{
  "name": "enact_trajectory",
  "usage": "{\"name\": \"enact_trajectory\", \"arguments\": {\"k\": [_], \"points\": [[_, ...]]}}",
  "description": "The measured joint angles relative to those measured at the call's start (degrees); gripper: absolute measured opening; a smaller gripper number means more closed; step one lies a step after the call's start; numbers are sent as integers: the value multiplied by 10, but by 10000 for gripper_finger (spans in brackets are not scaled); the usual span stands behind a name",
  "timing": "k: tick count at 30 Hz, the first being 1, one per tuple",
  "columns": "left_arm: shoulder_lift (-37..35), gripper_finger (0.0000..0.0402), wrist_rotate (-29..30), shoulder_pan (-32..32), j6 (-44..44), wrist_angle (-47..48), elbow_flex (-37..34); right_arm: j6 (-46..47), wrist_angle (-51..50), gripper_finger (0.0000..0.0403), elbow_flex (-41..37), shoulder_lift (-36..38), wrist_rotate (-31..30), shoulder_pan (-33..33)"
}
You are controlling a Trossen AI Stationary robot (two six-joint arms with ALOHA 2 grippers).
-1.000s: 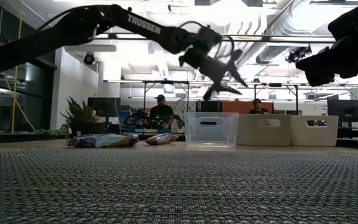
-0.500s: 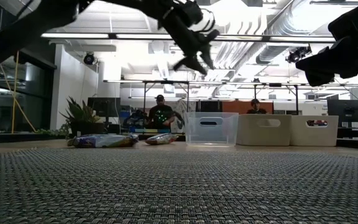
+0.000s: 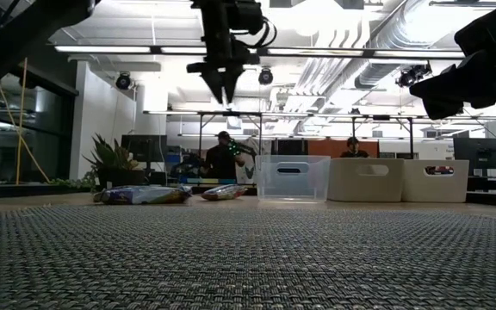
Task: Pick and place Granola Bars by type
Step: Put the red granola bar into the gray bin
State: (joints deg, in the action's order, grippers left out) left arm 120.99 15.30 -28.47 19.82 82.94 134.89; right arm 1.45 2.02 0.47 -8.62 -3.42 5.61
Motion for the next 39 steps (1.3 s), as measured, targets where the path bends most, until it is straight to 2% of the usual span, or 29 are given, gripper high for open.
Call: {"name": "enact_trajectory", "arguments": {"k": [7, 11, 17, 20, 25, 30, 33, 39], "points": [[2, 130, -15, 4, 6, 3, -16, 0, 0, 0, 0, 0, 0, 0], [2, 130, -50, 4, 5, 10, -16, 0, 0, 0, 0, 0, 0, 0], [9, 135, -73, 16, 0, 13, -20, 0, 0, 0, 0, 0, 0, 0], [13, 156, -90, 19, -1, 12, -51, 0, 0, 0, 0, 0, 0, 0], [13, 219, -105, 27, -22, -6, -127, 0, 0, 0, 0, 0, 0, 0], [13, 278, -134, 28, -60, -71, -198, 0, 0, 0, 0, 0, 0, 0], [13, 293, -136, 28, -66, -115, -239, 0, 0, 0, 0, 0, 0, 0], [13, 296, -141, 26, -38, -202, -316, 0, 0, 0, 0, 0, 0, 0]]}}
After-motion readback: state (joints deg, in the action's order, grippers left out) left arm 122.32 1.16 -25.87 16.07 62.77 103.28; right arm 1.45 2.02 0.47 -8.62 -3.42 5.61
